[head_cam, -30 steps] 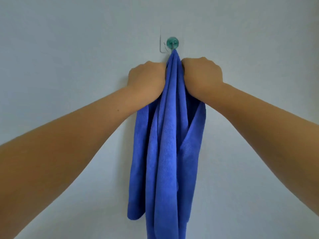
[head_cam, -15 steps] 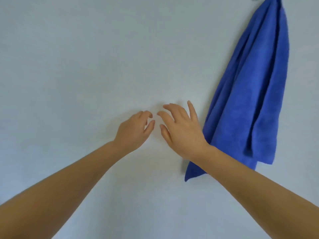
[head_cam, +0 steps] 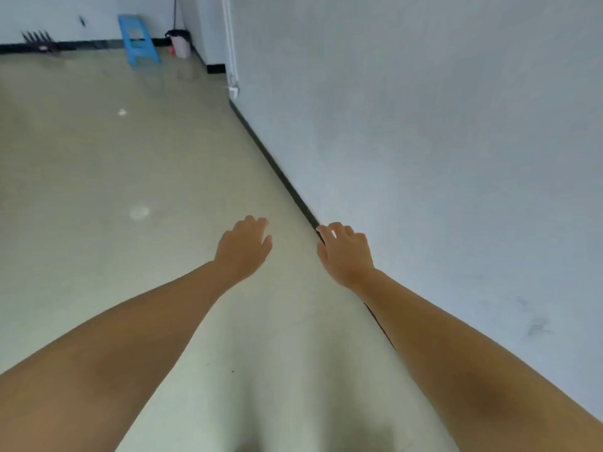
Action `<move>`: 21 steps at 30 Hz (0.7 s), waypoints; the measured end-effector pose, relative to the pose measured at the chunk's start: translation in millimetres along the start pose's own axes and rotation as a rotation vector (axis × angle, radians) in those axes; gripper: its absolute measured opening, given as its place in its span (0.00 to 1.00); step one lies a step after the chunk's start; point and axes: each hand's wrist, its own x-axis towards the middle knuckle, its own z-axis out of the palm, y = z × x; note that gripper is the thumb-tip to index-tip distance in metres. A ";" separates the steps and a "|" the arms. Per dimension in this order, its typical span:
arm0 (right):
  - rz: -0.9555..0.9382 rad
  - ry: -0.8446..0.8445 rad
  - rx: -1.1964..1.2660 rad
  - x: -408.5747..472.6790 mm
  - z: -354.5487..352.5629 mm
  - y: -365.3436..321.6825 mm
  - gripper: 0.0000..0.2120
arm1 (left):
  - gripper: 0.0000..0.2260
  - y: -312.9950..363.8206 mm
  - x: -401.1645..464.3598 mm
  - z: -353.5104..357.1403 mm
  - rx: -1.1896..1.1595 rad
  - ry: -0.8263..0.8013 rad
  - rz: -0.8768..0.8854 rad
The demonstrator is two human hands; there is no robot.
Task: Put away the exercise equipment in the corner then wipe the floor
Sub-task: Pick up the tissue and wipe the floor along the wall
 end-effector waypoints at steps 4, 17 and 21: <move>-0.023 -0.238 0.091 -7.2 64.0 -112.5 0.22 | 0.19 -123.9 -91.0 6.8 0.132 -0.118 -0.266; -0.307 -0.465 0.088 99.7 142.4 -302.3 0.22 | 0.20 -294.1 -135.4 12.4 0.092 -0.259 -0.667; -0.319 -0.472 0.062 173.8 159.9 -326.4 0.22 | 0.21 -353.9 -78.8 13.3 0.092 -0.268 -0.673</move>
